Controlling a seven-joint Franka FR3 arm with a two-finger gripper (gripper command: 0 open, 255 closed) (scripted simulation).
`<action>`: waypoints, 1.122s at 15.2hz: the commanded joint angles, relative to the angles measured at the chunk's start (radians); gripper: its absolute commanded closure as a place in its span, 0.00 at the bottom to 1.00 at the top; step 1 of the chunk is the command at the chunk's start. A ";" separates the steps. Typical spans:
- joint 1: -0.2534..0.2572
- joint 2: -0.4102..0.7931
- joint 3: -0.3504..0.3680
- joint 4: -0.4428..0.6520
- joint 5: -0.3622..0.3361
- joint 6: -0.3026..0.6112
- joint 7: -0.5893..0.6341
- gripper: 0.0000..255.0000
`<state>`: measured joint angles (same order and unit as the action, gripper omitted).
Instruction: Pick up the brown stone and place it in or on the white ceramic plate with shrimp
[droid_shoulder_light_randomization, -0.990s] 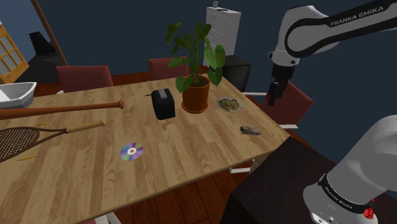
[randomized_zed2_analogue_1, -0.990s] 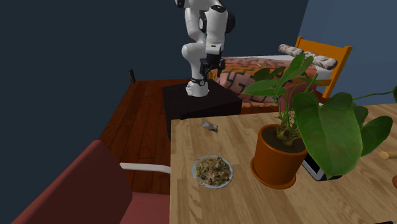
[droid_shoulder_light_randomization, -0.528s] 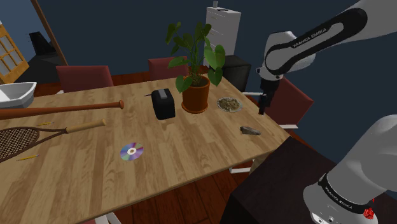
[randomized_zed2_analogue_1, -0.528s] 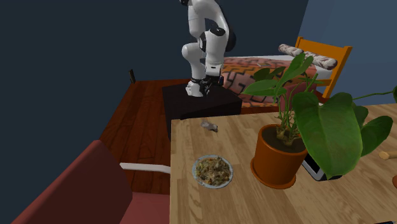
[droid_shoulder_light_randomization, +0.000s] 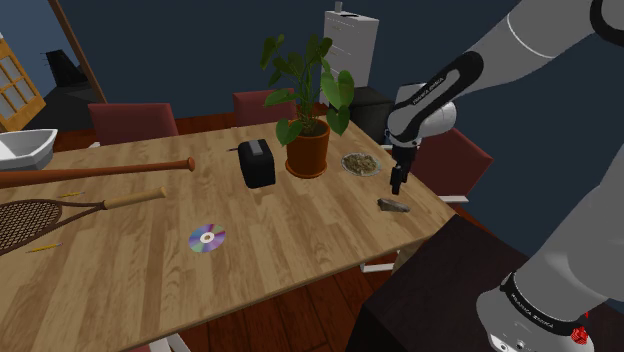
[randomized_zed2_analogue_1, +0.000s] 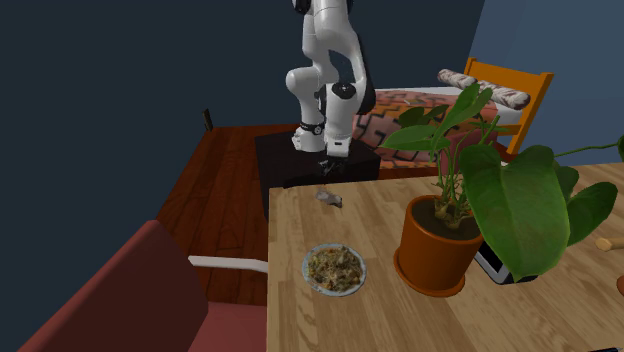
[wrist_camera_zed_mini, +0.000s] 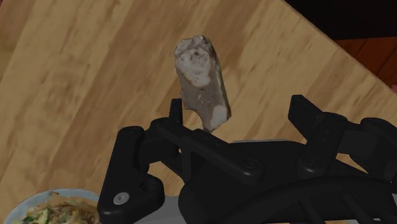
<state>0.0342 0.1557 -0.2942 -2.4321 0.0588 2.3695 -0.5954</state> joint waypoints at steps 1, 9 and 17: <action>-0.013 0.095 0.010 0.037 0.039 0.043 -0.056 0.00; -0.034 0.207 0.040 0.037 0.091 0.145 -0.100 0.00; -0.036 0.214 0.043 0.037 0.095 0.153 -0.102 0.00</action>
<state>-0.0016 0.3694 -0.2516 -2.3957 0.1534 2.5220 -0.6976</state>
